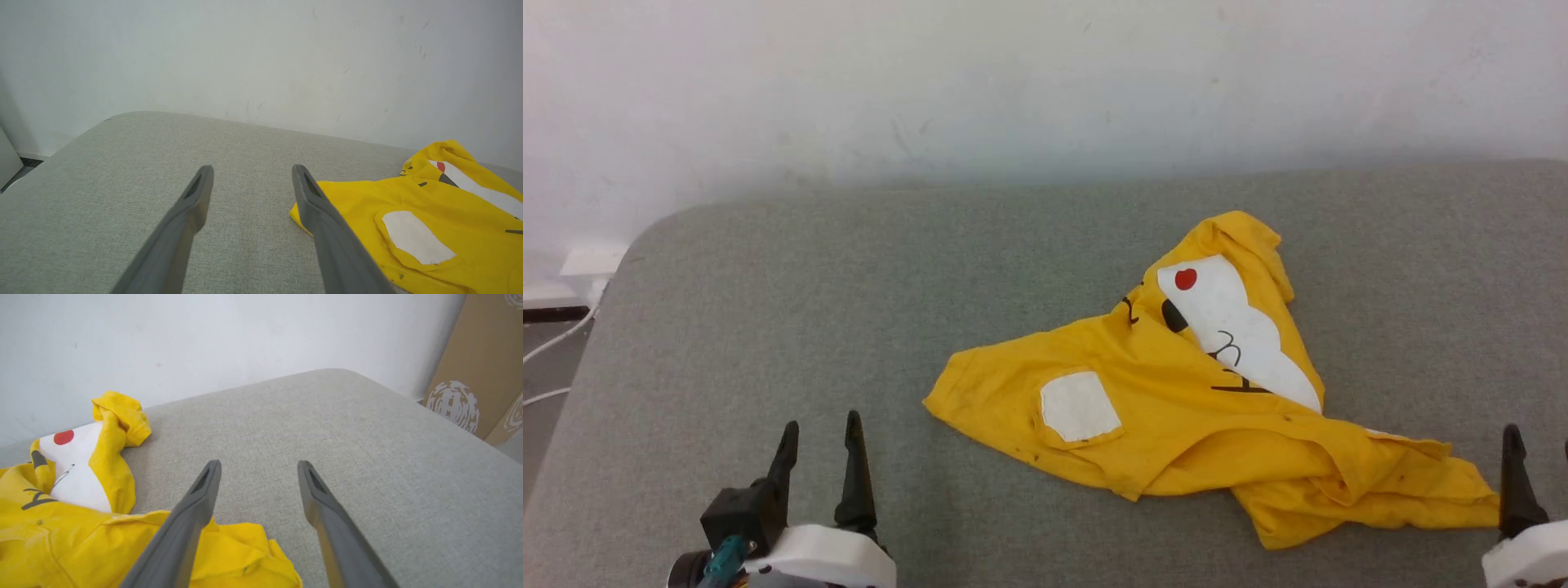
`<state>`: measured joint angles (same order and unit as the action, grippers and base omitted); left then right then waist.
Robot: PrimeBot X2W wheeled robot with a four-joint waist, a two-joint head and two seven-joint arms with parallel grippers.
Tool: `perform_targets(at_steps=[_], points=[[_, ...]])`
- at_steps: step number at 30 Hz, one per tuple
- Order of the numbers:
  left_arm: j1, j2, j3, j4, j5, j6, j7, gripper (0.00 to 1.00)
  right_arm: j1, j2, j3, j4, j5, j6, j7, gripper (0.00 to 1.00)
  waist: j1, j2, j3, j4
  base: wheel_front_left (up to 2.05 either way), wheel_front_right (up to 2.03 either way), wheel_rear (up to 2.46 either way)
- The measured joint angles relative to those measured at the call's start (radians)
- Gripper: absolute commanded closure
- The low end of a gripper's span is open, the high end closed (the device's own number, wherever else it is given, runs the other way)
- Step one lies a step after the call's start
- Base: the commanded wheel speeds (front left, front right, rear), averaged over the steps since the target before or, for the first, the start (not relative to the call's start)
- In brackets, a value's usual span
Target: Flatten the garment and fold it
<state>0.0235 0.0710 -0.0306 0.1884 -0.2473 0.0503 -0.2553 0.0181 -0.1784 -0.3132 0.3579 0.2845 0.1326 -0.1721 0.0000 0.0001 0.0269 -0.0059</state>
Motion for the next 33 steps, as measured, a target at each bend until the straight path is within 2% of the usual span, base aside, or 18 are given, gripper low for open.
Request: perform_targets(at_steps=[5,11,17,22,27,33], points=[[0.017,0.007,0.001,-0.004,0.0,0.013,0.03,0.0,0.034,0.049,0.053,-0.147,-0.071,0.0,-0.026,0.0,0.0,0.0,-0.02,-0.008,0.0,0.0,0.0],[-0.023,0.033,-0.028,0.031,0.003,0.009,0.121,0.0,0.116,0.103,0.18,-0.333,-0.128,0.0,0.007,0.0,-0.0001,0.0,-0.032,-0.027,0.0,0.0,0.0],[-0.188,0.032,-0.105,0.157,0.005,-0.05,0.269,0.0,0.147,0.118,0.269,-0.45,-0.137,0.0,0.045,0.0,0.0,0.0,-0.013,-0.052,0.0,0.0,0.0],[-0.325,0.033,-0.151,0.326,0.012,-0.078,0.42,0.0,0.146,0.122,0.328,-0.5,-0.137,0.0,0.058,0.0,0.0001,0.0,0.013,-0.084,0.0,0.0,0.0],[-0.418,0.033,-0.199,0.481,0.029,-0.096,0.565,0.0,0.145,0.122,0.345,-0.507,-0.134,0.0,0.072,0.0,0.0001,0.0,0.036,-0.119,0.0,0.0,0.0],[-0.522,0.051,-0.268,0.574,0.073,-0.12,0.724,0.0,0.141,0.123,0.34,-0.495,-0.115,0.0,0.074,0.0,0.0,0.0,0.059,-0.145,0.0,0.0,0.0]])
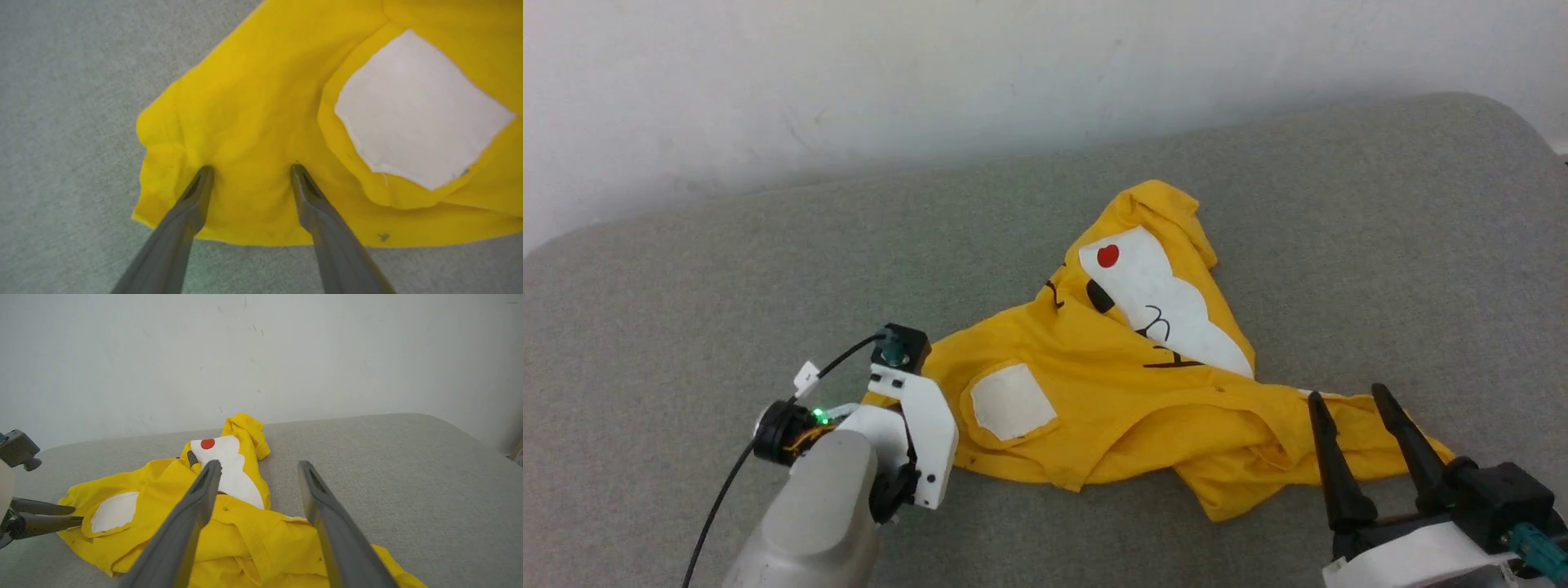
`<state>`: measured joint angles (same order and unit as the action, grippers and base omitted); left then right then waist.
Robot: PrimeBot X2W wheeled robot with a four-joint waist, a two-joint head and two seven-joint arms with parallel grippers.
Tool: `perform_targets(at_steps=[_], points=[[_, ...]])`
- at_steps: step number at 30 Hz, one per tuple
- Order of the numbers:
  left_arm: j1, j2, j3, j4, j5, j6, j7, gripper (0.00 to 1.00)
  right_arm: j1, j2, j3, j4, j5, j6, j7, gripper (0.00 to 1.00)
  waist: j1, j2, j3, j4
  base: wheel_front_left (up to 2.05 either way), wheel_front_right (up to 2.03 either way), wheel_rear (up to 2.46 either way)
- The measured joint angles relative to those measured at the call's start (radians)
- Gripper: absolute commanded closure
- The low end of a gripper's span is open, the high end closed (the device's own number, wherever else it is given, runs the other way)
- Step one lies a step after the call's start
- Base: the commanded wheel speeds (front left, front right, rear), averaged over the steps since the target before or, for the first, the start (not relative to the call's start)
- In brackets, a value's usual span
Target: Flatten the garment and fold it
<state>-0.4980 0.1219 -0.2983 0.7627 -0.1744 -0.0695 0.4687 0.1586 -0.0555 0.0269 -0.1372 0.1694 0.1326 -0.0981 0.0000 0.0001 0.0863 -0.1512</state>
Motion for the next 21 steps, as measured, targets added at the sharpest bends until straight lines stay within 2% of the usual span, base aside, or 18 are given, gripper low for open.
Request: perform_targets(at_steps=[4,7,8,9,10,11,15,18,21], points=[[-0.017,0.015,-0.019,0.014,0.03,0.009,-0.002,0.0,-0.008,0.001,-0.002,0.012,0.02,0.0,-0.003,0.0,0.0,0.0,0.002,-0.01,0.0,0.0,0.0],[-0.031,0.017,-0.034,0.032,0.03,0.005,0.041,0.0,-0.008,0.001,-0.014,0.018,0.024,0.0,-0.008,0.0,0.0,0.0,-0.001,-0.005,0.0,0.0,0.0],[-0.038,0.018,-0.043,0.039,0.031,-0.003,0.058,0.18,-0.008,0.0,-0.017,0.019,0.026,0.0,-0.008,0.0,0.0,0.0,-0.001,-0.003,0.0,0.0,0.0],[-0.044,0.017,-0.046,0.044,0.028,-0.013,0.074,0.51,-0.008,0.0,-0.018,0.021,0.028,0.0,-0.008,0.0,0.0,0.0,-0.001,0.0,0.0,0.0,0.0],[-0.048,0.016,-0.047,0.048,0.019,-0.02,0.09,0.78,-0.009,0.001,-0.017,0.024,0.03,0.0,-0.008,0.0,0.0,0.0,0.0,0.003,0.0,0.0,0.0],[-0.053,0.017,-0.053,0.054,0.016,-0.028,0.106,1.0,-0.009,0.001,-0.016,0.027,0.032,0.0,-0.008,0.0,0.0,0.0,0.0,0.005,0.0,0.0,0.0],[-0.058,0.02,-0.058,0.056,-0.006,-0.041,0.121,1.0,-0.011,0.001,-0.015,0.038,0.038,0.0,-0.008,0.0,0.0,0.0,0.0,0.013,0.0,0.0,0.0],[-0.027,0.028,-0.037,0.028,-0.026,-0.034,0.046,1.0,-0.011,0.002,-0.021,0.049,0.045,0.0,-0.005,0.0,0.0001,0.0,-0.007,0.018,0.0,0.0,0.0],[0.036,0.041,-0.002,-0.041,-0.054,0.002,-0.043,1.0,-0.008,0.002,-0.043,0.063,0.056,0.0,0.017,0.0,0.0002,0.0,-0.021,0.023,0.0,0.0,0.0]])
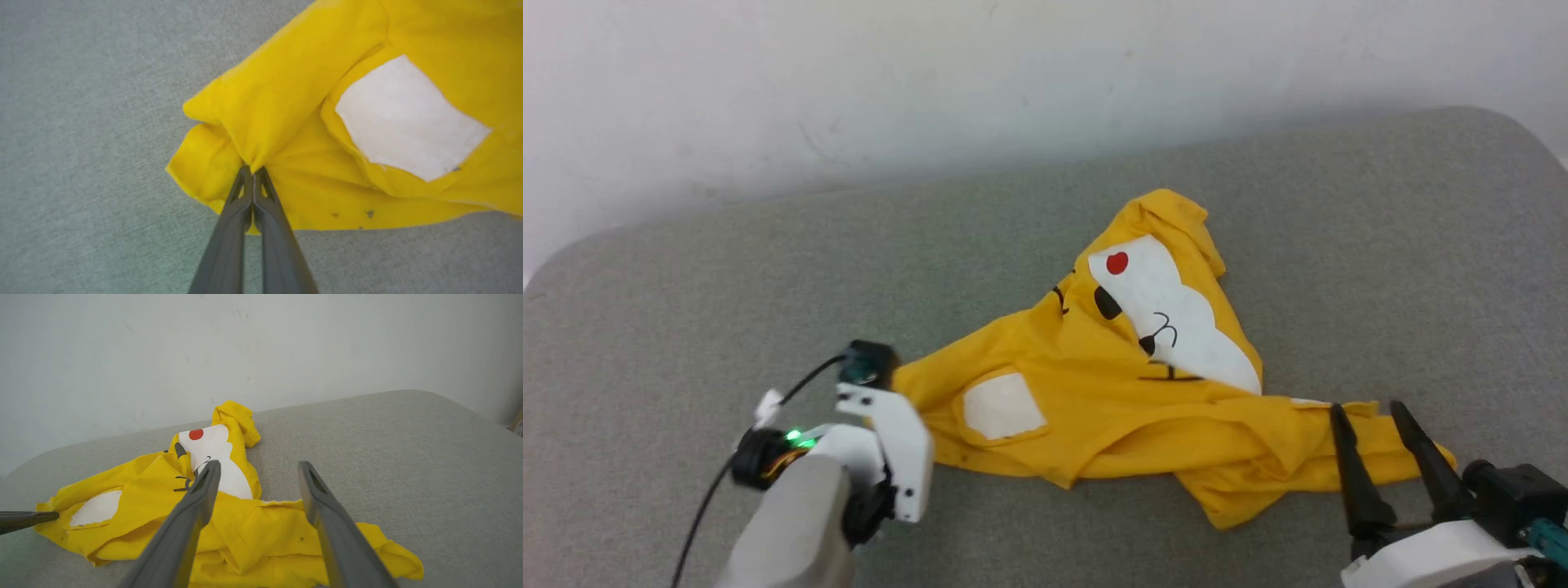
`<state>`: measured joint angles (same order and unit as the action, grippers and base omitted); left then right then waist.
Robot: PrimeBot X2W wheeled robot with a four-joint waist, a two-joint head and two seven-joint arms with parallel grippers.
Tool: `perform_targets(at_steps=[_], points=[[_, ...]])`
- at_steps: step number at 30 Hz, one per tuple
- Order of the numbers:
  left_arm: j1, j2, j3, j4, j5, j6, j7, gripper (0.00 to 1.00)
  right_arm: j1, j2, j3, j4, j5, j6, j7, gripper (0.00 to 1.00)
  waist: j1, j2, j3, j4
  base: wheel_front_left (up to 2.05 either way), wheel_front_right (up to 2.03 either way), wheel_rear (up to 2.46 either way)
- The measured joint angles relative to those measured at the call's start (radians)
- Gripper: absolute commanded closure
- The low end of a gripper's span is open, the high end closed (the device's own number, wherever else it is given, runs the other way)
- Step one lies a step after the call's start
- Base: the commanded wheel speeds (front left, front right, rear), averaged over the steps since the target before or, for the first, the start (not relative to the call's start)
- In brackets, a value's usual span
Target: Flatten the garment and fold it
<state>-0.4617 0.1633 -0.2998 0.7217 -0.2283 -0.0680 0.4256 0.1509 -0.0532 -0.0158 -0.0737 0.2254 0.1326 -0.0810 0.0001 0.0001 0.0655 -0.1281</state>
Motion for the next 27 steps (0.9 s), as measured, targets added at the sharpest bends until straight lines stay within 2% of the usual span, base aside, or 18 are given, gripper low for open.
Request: perform_targets(at_steps=[4,9,16,22,27], points=[[0.112,0.049,0.061,-0.145,-0.03,0.056,-0.068,1.0,0.018,-0.001,-0.05,0.03,0.01,0.0,0.054,0.0,0.0,0.0,-0.024,0.011,0.0,0.0,0.0],[0.276,0.078,0.1,-0.374,-0.056,0.104,-0.074,1.0,0.023,-0.024,-0.12,0.098,0.038,0.0,0.158,0.0,-0.0001,0.0,-0.049,0.027,0.0,0.0,0.0],[0.434,0.087,0.121,-0.623,-0.076,0.159,-0.036,1.0,-0.086,-0.148,-0.141,0.248,0.109,-0.001,0.332,0.0,0.0,0.0,-0.039,0.039,0.0,0.0,0.0],[0.463,0.092,0.126,-0.715,-0.08,0.176,-0.021,1.0,-0.212,-0.218,-0.115,0.351,0.166,-0.001,0.495,0.0,0.0,0.0,-0.007,0.053,0.0,0.0,0.0],[0.463,0.092,0.125,-0.742,-0.082,0.184,-0.016,1.0,-0.29,-0.243,-0.046,0.486,0.204,-0.001,0.64,0.0,0.0,0.0,0.029,0.061,0.0,0.0,0.0]])
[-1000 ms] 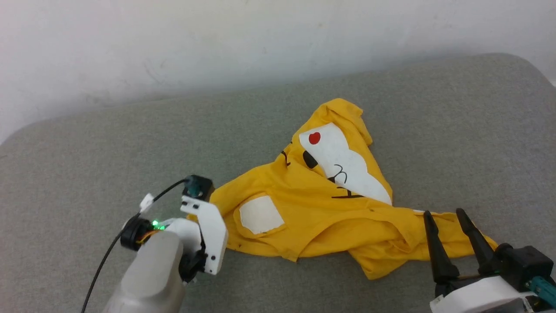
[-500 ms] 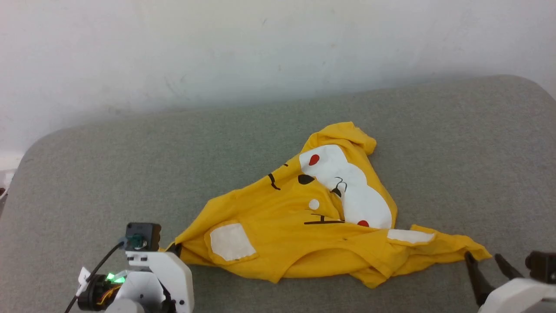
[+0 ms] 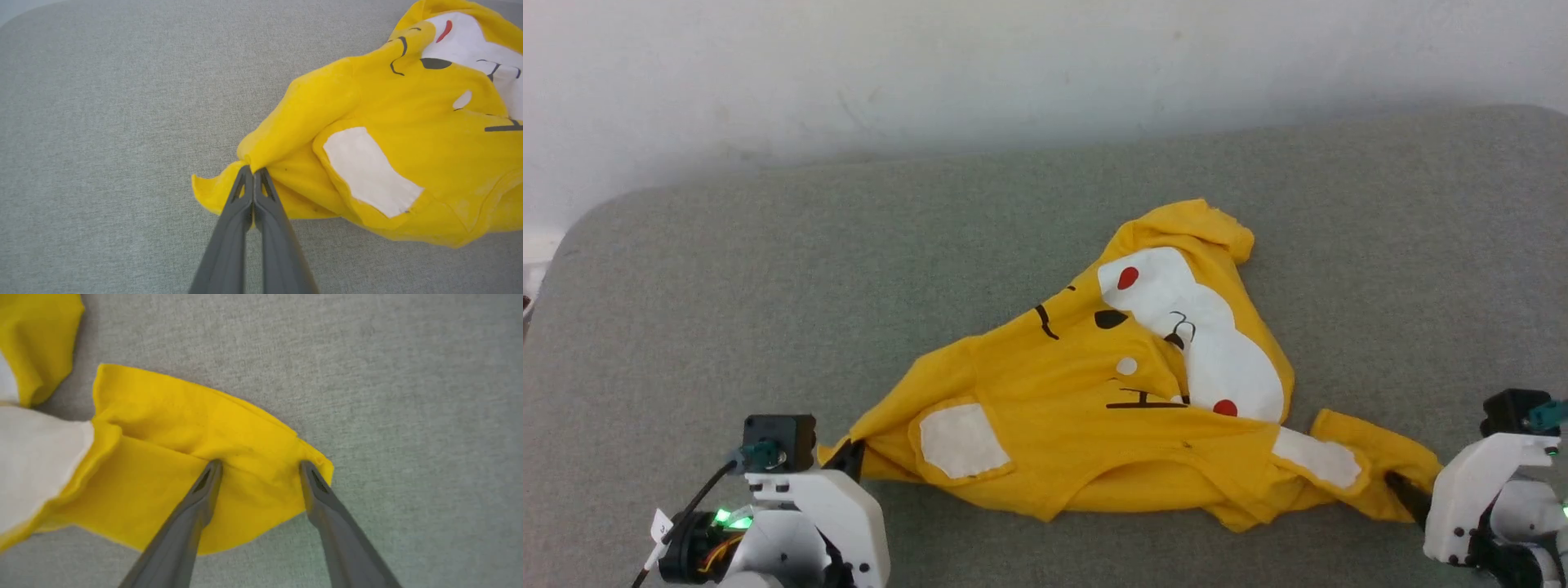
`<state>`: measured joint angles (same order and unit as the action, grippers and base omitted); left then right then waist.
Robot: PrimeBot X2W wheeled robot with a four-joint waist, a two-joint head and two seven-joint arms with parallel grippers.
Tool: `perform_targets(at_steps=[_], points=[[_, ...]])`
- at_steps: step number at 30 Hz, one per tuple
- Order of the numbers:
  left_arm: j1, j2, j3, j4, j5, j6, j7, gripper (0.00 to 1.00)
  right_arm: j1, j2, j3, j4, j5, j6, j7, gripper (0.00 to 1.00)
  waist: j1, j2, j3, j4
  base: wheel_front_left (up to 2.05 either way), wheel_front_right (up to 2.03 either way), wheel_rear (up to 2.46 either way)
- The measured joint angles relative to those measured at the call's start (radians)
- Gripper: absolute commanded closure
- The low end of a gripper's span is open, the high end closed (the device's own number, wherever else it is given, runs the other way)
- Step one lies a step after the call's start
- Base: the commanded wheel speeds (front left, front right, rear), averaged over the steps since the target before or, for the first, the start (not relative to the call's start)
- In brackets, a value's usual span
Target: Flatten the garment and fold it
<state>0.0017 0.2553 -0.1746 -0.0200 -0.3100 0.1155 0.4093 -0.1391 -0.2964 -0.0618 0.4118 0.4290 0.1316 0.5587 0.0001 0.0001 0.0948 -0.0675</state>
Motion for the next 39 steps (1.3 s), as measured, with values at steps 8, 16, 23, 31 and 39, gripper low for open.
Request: perform_targets(at_steps=[8,16,23,31,39], points=[[-0.004,-0.001,-0.001,-0.004,-0.008,0.002,0.001,1.0,-0.107,-0.016,0.01,0.118,0.065,0.0,0.221,1.0,-0.0002,0.0,0.047,0.016,0.0,0.0,0.0],[-0.011,-0.005,0.002,0.017,-0.035,0.0,-0.011,1.0,-0.131,-0.022,0.021,0.135,0.059,0.0,0.246,1.0,-0.0001,0.0,0.019,0.016,0.0,0.0,0.0],[-0.146,0.033,0.021,0.014,-0.032,-0.019,-0.042,1.0,-0.159,-0.061,0.056,0.014,0.039,0.0,0.132,1.0,-0.0001,0.0,-0.029,0.011,0.0,0.0,0.0],[-0.521,0.073,0.029,0.142,0.007,-0.067,-0.094,1.0,-0.396,-0.118,0.03,-0.101,-0.018,0.0,0.064,1.0,0.0,0.0,-0.029,0.015,0.0,0.0,0.0],[-0.931,0.081,0.02,0.414,0.071,-0.077,-0.19,1.0,-0.763,-0.12,0.012,-0.017,-0.062,0.001,-0.104,1.0,0.0001,0.0,0.066,0.005,0.0,0.0,0.0]])
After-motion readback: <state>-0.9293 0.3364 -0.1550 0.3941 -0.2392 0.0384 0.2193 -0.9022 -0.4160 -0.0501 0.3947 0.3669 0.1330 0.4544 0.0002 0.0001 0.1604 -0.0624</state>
